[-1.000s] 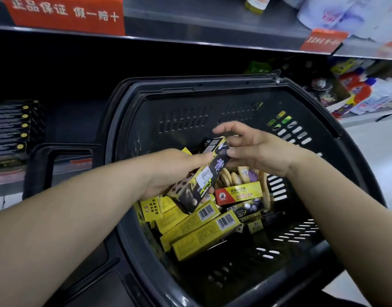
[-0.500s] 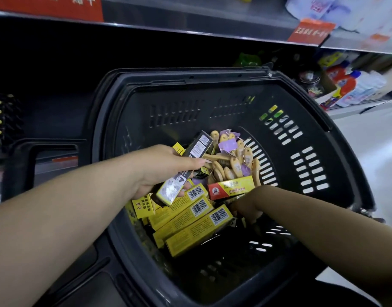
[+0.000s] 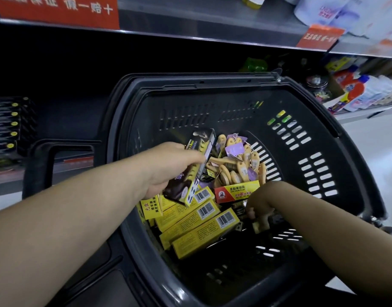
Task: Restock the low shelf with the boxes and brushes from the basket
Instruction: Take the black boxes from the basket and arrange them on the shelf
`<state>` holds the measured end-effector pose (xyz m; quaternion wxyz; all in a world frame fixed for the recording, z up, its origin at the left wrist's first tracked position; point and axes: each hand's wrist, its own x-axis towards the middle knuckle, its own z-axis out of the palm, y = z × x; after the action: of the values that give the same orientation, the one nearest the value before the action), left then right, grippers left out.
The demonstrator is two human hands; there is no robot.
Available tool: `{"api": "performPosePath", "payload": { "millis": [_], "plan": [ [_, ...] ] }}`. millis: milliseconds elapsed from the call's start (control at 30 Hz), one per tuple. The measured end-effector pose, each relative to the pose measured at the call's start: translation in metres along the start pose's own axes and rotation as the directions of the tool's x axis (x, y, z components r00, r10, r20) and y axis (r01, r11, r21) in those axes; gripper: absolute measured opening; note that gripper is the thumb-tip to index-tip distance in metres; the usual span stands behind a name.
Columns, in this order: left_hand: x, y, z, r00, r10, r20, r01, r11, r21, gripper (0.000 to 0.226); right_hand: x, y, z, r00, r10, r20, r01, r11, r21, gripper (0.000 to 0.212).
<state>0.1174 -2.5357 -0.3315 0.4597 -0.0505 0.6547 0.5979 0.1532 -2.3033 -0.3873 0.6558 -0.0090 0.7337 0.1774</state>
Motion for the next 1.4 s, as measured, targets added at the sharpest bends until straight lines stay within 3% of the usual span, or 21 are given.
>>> {"api": "performPosePath", "payload": {
  "millis": [67,133,167,200,267,333,400,433,500,667,733,867,967,1033,1067,1233,1333,1400],
  "plan": [
    [-0.001,-0.001,-0.001,0.999,0.029,-0.044,-0.028,0.999,0.029,0.013,-0.017,0.014,-0.006,0.998,-0.047,-0.044,0.046,0.999,-0.011,0.043],
    [0.000,-0.001,-0.001,0.997,0.048,-0.068,-0.046,0.999,0.022,0.018,-0.039,0.031,-0.010,0.961,-0.086,-0.261,0.126,0.982,0.143,0.034],
    [0.001,-0.001,-0.001,0.996,0.052,-0.078,-0.050,0.999,0.020,0.020,-0.052,0.037,-0.011,0.910,-0.112,-0.399,0.230,0.937,0.261,0.035],
    [0.002,-0.001,0.000,0.995,0.054,-0.088,-0.052,0.998,0.025,0.023,-0.060,0.041,-0.011,0.837,-0.147,-0.527,0.385,0.842,0.377,0.037],
    [0.003,-0.001,0.002,0.994,0.054,-0.091,-0.050,0.998,0.043,0.025,-0.073,0.037,-0.010,0.664,-0.200,-0.721,0.700,0.507,0.504,0.039],
    [0.003,0.001,0.005,0.995,0.041,-0.093,-0.039,0.999,0.019,0.018,-0.081,0.018,-0.014,0.568,-0.205,-0.797,0.823,0.146,0.549,0.038],
    [0.001,0.004,0.005,0.995,-0.015,-0.096,0.009,0.998,-0.065,0.015,-0.081,-0.001,-0.020,0.600,-0.181,-0.779,0.768,-0.142,0.624,0.049],
    [0.000,0.005,0.005,0.994,-0.035,-0.103,0.025,0.995,-0.098,0.020,-0.080,-0.008,-0.021,0.636,-0.172,-0.752,0.717,-0.230,0.659,0.058],
    [0.001,0.005,0.003,0.988,-0.062,-0.139,0.046,0.993,-0.112,0.033,-0.079,-0.019,-0.024,0.672,-0.168,-0.721,0.659,-0.309,0.686,0.074],
    [-0.001,0.007,0.004,0.985,-0.080,-0.151,0.048,0.978,-0.204,0.019,-0.070,-0.023,-0.020,0.612,-0.181,-0.770,0.741,-0.208,0.638,0.057],
    [0.001,0.006,0.004,0.985,-0.083,-0.152,0.047,0.973,-0.228,0.019,-0.070,-0.019,-0.019,0.543,-0.175,-0.821,0.810,-0.146,0.567,0.046],
    [0.000,0.008,0.004,0.992,-0.104,-0.073,0.082,0.965,-0.251,0.021,-0.083,-0.017,-0.021,0.352,-0.242,-0.904,0.925,0.237,0.297,0.030],
    [-0.001,0.008,0.004,0.988,-0.152,-0.017,0.145,0.965,-0.218,0.025,-0.093,-0.020,-0.023,0.240,-0.181,-0.954,0.823,0.560,0.101,0.038],
    [-0.003,0.008,0.005,0.985,-0.173,0.014,0.173,0.964,-0.201,0.027,-0.101,-0.023,-0.025,0.113,-0.183,-0.977,0.745,0.666,-0.039,0.031],
    [-0.004,0.008,0.005,0.985,-0.169,0.021,0.170,0.965,-0.200,0.026,-0.104,-0.024,-0.025,0.070,-0.208,-0.976,0.731,0.676,-0.091,0.028],
    [-0.005,0.006,0.007,0.993,-0.119,-0.016,0.114,0.976,-0.187,0.029,-0.108,-0.029,-0.026,-0.013,-0.324,-0.946,0.707,0.666,-0.237,0.039],
    [-0.003,0.005,0.005,0.994,-0.105,-0.004,0.103,0.981,-0.164,0.043,-0.100,-0.032,-0.025,0.051,-0.247,-0.968,0.801,0.589,-0.108,0.056],
    [-0.003,0.005,0.003,0.995,-0.098,0.016,0.100,0.988,-0.118,0.051,-0.094,-0.031,-0.025,0.055,-0.162,-0.985,0.853,0.520,-0.038,0.061]
  ]
}}
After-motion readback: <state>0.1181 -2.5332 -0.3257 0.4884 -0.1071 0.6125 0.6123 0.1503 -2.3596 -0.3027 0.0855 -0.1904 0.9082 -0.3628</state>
